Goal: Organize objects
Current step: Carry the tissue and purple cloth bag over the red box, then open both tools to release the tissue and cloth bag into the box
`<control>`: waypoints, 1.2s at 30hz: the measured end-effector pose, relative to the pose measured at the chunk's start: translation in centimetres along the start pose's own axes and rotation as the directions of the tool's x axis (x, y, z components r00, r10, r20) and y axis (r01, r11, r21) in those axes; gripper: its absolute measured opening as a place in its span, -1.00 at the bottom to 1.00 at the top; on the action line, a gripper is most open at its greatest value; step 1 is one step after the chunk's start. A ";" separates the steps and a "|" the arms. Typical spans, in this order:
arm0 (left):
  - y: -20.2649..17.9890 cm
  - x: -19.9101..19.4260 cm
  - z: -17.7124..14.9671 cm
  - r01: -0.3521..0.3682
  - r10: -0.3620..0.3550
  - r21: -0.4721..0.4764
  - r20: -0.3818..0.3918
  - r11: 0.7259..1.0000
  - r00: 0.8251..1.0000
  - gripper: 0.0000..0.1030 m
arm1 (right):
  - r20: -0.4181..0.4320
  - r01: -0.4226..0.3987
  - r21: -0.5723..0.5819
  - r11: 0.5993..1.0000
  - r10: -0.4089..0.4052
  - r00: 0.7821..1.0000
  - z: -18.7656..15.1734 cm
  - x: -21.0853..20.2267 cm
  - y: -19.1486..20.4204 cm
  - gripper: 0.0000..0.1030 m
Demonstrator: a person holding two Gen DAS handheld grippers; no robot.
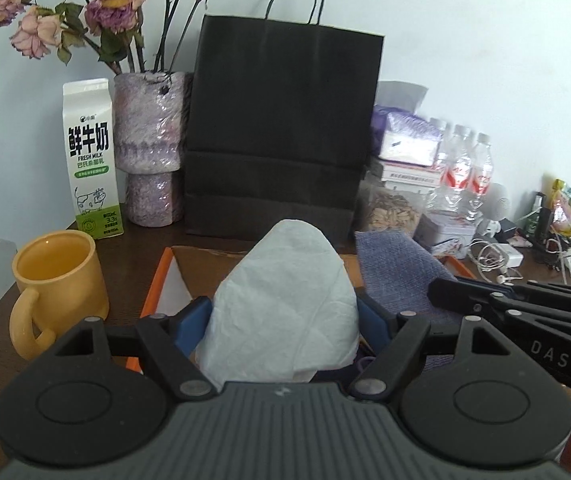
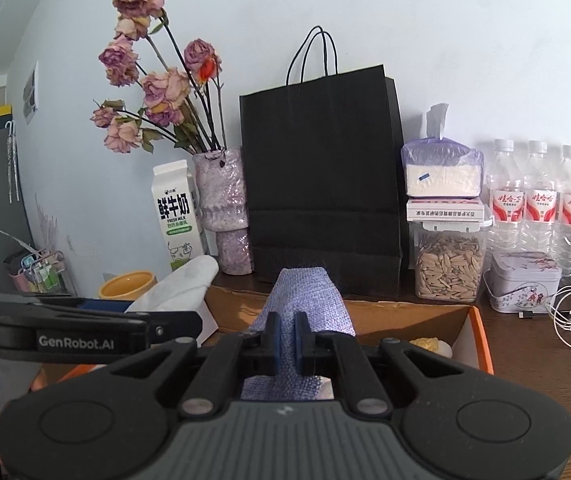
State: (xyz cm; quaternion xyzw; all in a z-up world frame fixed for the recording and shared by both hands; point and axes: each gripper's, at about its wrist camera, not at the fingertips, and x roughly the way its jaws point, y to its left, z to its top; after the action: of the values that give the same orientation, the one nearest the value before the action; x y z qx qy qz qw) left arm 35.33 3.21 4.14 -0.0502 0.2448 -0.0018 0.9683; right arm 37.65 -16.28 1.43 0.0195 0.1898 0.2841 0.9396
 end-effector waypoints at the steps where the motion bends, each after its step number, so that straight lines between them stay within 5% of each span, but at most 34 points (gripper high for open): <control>1: 0.1 0.2 0.0 -0.005 0.005 0.002 0.000 1.000 1.000 0.53 | -0.005 0.002 0.000 1.000 -0.002 1.000 -0.1 0.3 -0.1 -0.88; 4: 0.2 0.6 0.0 -0.017 0.017 0.009 0.005 1.000 1.000 0.69 | -0.025 0.010 -0.005 1.000 -0.010 1.000 -0.3 0.9 -0.3 -0.76; 5: 0.3 0.6 -0.2 -0.025 0.025 0.008 0.009 1.000 1.000 0.88 | -0.042 0.016 -0.012 1.000 -0.016 0.999 -0.5 1.1 -0.3 -0.71; 6: 0.3 0.6 -0.3 -0.034 0.034 0.005 0.016 0.999 0.999 1.00 | -0.053 0.032 -0.022 0.999 -0.033 0.998 -0.6 1.2 -0.3 -0.47; 9: 0.2 0.5 -0.4 -0.063 0.063 0.006 0.026 0.998 0.998 1.00 | -0.070 0.077 -0.039 0.996 -0.080 0.994 -0.9 1.3 -0.2 0.75; 10: 0.3 0.6 -0.5 -0.066 0.066 0.006 0.023 0.998 0.998 1.00 | -0.067 0.092 -0.044 0.995 -0.095 0.993 -1.0 1.2 -0.2 0.87; 15: 0.4 0.7 -0.6 -0.076 0.076 0.002 0.013 0.997 0.997 1.00 | -0.059 0.112 -0.048 0.993 -0.115 0.992 -1.1 0.9 -0.2 1.00; 36: 0.5 -3.2 -1.8 -0.079 0.079 -0.002 0.048 0.997 0.996 1.00 | -0.040 0.117 -0.099 0.988 -0.121 0.992 -2.2 -2.5 1.8 1.00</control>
State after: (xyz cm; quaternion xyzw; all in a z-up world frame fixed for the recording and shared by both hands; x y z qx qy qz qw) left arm 31.67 3.64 4.02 -0.0405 0.2232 0.0374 0.9732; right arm 33.97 -16.28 0.50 -0.0436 0.1984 0.2366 0.9502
